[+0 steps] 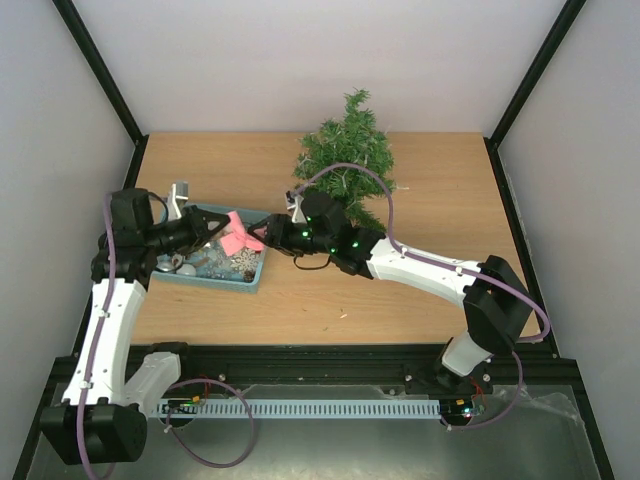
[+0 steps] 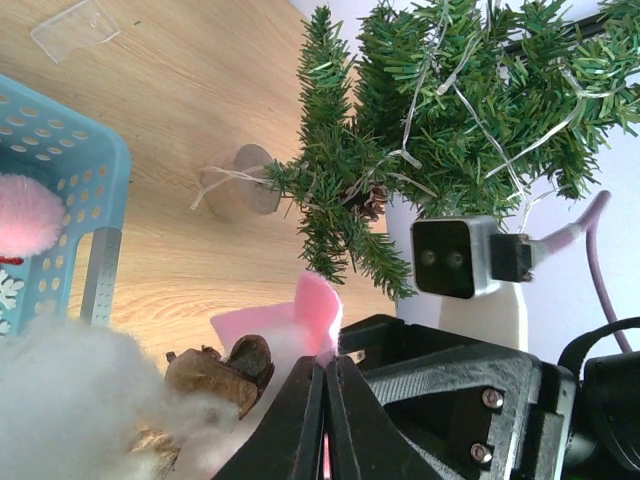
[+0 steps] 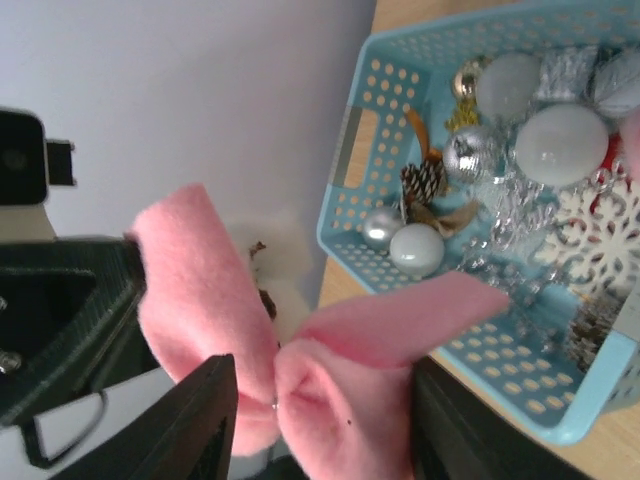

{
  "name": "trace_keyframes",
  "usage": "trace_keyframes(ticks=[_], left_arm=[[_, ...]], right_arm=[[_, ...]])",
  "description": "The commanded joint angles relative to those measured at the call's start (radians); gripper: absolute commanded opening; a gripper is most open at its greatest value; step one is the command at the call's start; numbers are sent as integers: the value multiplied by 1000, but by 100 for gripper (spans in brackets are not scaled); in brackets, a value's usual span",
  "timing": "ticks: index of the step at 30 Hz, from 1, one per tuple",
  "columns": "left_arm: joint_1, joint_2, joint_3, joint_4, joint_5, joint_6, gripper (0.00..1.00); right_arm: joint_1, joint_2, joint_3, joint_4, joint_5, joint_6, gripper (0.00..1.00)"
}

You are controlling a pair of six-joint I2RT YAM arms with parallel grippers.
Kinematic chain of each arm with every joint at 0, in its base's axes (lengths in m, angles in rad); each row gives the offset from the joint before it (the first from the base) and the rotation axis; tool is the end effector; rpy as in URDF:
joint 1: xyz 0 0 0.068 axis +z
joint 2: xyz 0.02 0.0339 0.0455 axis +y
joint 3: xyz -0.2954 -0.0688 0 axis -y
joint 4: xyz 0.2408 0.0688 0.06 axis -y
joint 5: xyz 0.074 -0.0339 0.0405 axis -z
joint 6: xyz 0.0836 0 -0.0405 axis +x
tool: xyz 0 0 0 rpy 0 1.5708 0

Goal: Decorate the small christmas tree

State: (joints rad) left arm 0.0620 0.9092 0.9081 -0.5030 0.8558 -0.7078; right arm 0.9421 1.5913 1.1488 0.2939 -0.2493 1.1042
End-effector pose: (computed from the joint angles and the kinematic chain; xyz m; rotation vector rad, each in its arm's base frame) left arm 0.1957 -0.0511 0.3441 -0.2586 2.1113 -1.2731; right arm 0.2319 0.3540 0.3370 -0.0543 2.0508 1.6332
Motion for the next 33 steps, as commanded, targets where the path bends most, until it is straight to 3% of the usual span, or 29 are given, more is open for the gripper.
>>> trace_keyframes(ticks=[1,3,7,14,18,26,33], left_arm=[[10,-13,-27,36,31,-17,2],[13,-10,-38,48,26,-20,2],[31,5,-64,79,11,-22,2],[83,81,-69,108,-28,20,2],[144,135,-64,72,-104,84,24],[238,155,-106,88,-153,110,54],[239,121,-69,72,-166,110,59]], right_arm=[[-2,5,9,62,-13,12,38],[-2,3,7,66,-15,11,23],[-8,6,18,56,-18,-2,2],[-37,63,144,-82,-17,-80,1],[-55,131,242,-137,-46,-116,1],[-58,274,478,-268,-110,-186,1],[-58,151,478,-368,-100,-288,1]])
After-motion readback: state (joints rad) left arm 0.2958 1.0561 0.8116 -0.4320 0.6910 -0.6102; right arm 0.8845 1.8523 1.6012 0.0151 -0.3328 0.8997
